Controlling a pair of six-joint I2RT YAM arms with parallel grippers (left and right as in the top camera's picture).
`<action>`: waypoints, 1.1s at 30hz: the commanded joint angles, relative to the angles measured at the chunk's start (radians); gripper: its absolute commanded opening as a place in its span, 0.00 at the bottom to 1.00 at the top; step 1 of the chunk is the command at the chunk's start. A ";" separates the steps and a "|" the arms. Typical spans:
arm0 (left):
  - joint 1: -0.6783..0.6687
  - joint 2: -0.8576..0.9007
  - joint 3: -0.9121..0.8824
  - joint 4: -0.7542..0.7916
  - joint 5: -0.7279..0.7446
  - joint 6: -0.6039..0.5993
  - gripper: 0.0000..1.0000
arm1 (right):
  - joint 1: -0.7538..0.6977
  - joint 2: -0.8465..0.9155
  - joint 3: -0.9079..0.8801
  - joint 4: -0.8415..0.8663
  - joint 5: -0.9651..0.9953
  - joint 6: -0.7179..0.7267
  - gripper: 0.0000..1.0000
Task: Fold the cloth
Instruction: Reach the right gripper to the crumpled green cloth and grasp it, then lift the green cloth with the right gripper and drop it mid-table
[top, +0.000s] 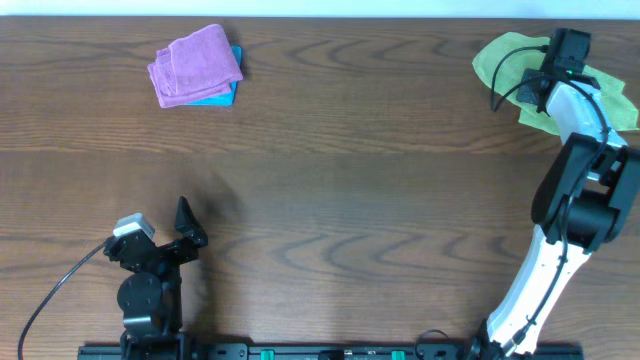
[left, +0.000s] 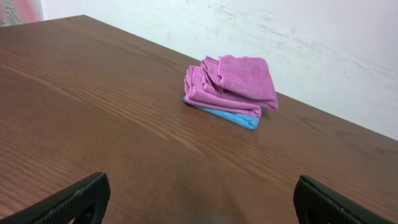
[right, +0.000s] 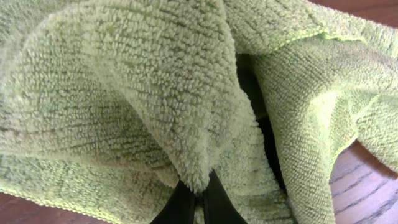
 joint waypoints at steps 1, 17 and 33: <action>0.006 -0.005 -0.036 -0.019 -0.009 0.018 0.95 | -0.004 0.003 0.033 -0.014 0.013 0.014 0.01; 0.006 -0.005 -0.036 -0.019 -0.009 0.018 0.95 | 0.054 -0.039 0.455 -0.558 -0.013 -0.099 0.01; 0.006 -0.005 -0.036 -0.019 -0.009 0.018 0.95 | 0.070 -0.716 0.062 -0.437 -0.164 -0.097 0.01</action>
